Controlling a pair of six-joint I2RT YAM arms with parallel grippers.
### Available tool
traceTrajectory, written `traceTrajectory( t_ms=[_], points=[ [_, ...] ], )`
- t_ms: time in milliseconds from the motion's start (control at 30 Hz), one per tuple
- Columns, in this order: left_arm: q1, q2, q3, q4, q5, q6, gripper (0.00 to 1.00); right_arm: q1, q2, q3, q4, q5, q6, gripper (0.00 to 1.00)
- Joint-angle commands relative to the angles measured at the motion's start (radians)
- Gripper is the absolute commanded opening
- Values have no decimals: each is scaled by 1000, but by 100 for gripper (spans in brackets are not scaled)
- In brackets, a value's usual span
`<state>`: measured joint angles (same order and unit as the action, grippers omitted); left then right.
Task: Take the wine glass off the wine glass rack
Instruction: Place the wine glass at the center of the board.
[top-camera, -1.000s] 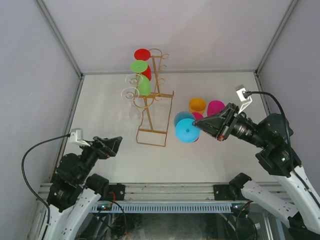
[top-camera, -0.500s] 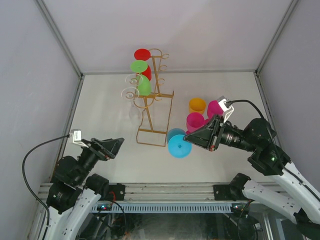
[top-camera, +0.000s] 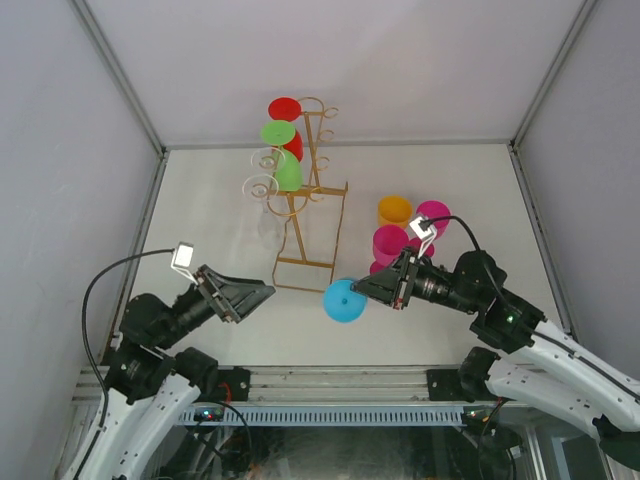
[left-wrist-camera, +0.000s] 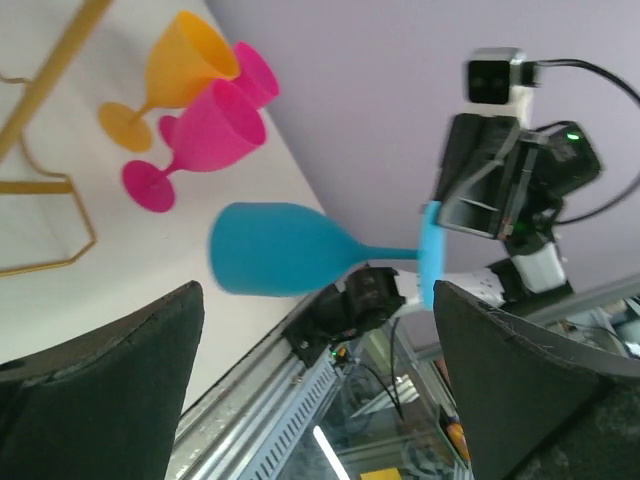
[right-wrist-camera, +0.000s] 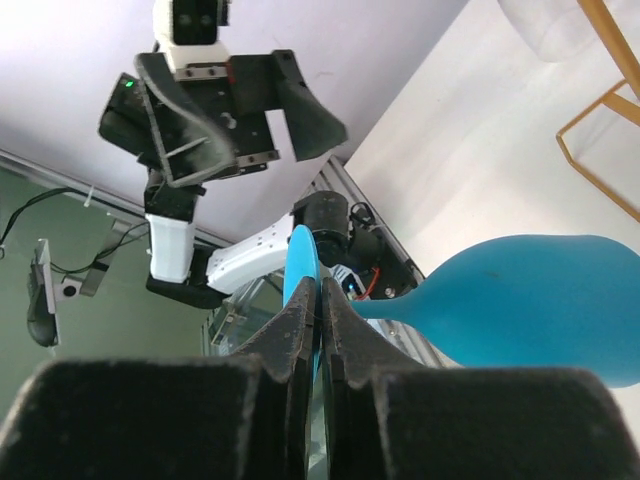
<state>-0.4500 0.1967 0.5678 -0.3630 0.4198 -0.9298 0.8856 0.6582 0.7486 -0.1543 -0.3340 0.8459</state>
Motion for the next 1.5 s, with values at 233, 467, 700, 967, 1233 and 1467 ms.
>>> traceTrajectory(
  t_ms=[233, 467, 700, 967, 1233, 1467],
  points=[
    [-448, 116, -68, 275, -247, -66, 95, 22, 15, -80, 267, 61, 51, 0],
    [-594, 304, -79, 533, -346, -99, 80, 29, 26, -84, 282, 53, 50, 0],
    [-634, 396, -65, 612, -330, -96, 65, 31, 13, -100, 286, 50, 57, 0],
    [-643, 408, -80, 625, -282, -105, 53, 32, 1, -108, 288, 62, 58, 0],
    [-648, 447, -75, 653, -197, -114, 44, 33, 4, -109, 292, 68, 55, 0],
    [-656, 461, -77, 681, -205, -117, 40, 33, 3, -108, 295, 68, 53, 0]
  ],
)
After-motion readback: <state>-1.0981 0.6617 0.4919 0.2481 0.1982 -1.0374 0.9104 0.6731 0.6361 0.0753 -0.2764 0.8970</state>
